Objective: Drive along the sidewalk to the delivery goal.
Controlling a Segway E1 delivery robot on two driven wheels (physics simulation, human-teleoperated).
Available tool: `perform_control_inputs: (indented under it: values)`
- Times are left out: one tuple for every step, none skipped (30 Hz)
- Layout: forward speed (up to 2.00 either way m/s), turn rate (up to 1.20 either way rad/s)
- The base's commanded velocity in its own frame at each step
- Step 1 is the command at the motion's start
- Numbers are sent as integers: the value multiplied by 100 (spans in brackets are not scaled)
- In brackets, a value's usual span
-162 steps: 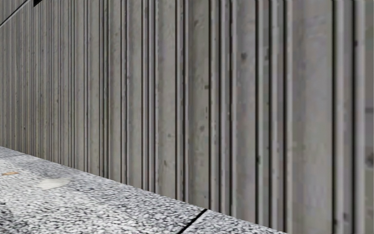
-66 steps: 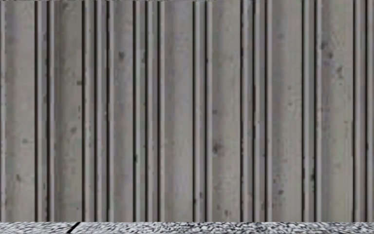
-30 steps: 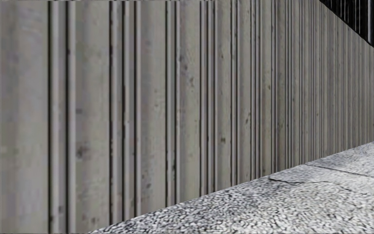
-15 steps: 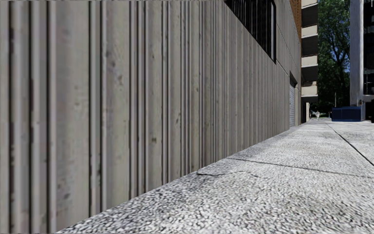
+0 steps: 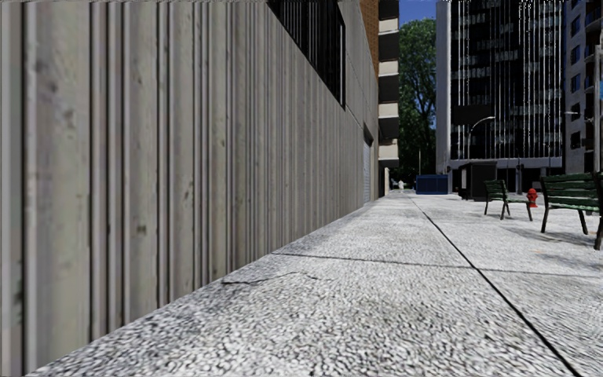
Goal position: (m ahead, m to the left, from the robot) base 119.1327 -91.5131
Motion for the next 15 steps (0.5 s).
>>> perform_control_inputs:
  values:
    - [0,-21]
    - [0,-20]
    - [0,-20]
    - [0,-20]
    - [0,-20]
    - [4,-23]
    - [13,-34]
    - [24,-46]
    - [24,-46]
    - [42,-49]
    - [65,-50]
    - [72,-50]
    - [72,-50]
    - [74,-50]
    - [75,-50]
